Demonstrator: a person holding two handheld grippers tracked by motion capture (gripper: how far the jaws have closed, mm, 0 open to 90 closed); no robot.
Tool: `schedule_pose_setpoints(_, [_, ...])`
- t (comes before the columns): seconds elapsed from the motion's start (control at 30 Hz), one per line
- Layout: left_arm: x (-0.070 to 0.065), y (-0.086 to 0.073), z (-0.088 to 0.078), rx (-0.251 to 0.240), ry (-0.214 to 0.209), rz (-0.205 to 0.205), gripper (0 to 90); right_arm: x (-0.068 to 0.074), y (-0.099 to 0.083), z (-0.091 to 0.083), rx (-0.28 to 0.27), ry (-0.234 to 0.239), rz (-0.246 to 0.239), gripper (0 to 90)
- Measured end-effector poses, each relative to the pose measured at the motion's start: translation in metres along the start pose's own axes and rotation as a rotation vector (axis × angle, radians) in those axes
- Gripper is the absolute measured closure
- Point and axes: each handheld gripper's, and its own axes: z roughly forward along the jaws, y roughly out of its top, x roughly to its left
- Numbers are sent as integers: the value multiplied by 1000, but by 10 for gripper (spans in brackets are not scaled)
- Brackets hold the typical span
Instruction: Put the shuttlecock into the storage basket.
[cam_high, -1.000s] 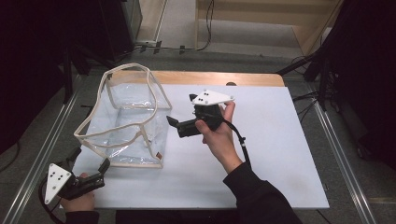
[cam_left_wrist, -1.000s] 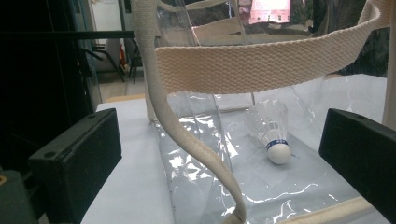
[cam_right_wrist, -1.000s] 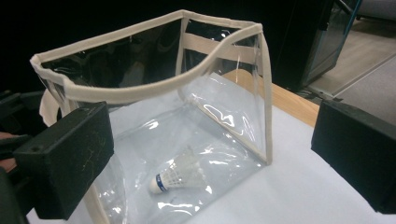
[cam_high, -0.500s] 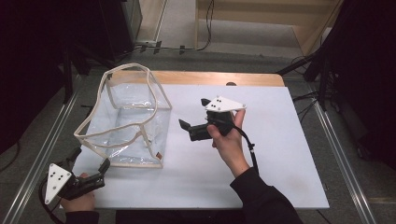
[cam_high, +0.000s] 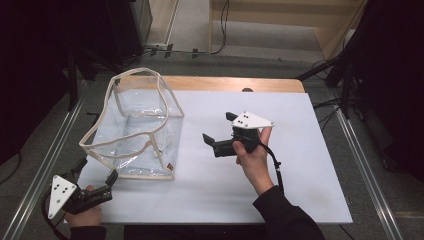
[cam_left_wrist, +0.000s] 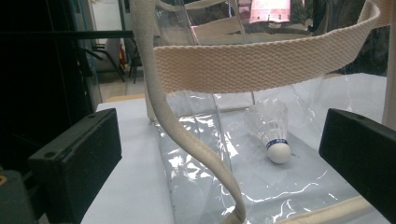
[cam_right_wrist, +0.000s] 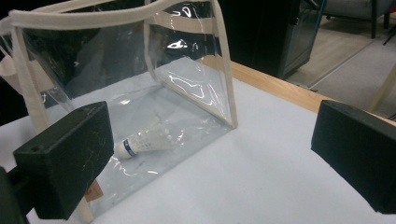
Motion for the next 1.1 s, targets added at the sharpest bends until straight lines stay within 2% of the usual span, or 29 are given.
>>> schedule_pose_setpoints(0.33, [-1, 0, 0, 2, 1, 3, 0, -9, -20, -11, -10, -30, 17, 0])
schedule_pose_setpoints(1.1, [-1, 0, 1, 3, 2, 7, 0, -30, -51, -37, -22, -92, 47, 0])
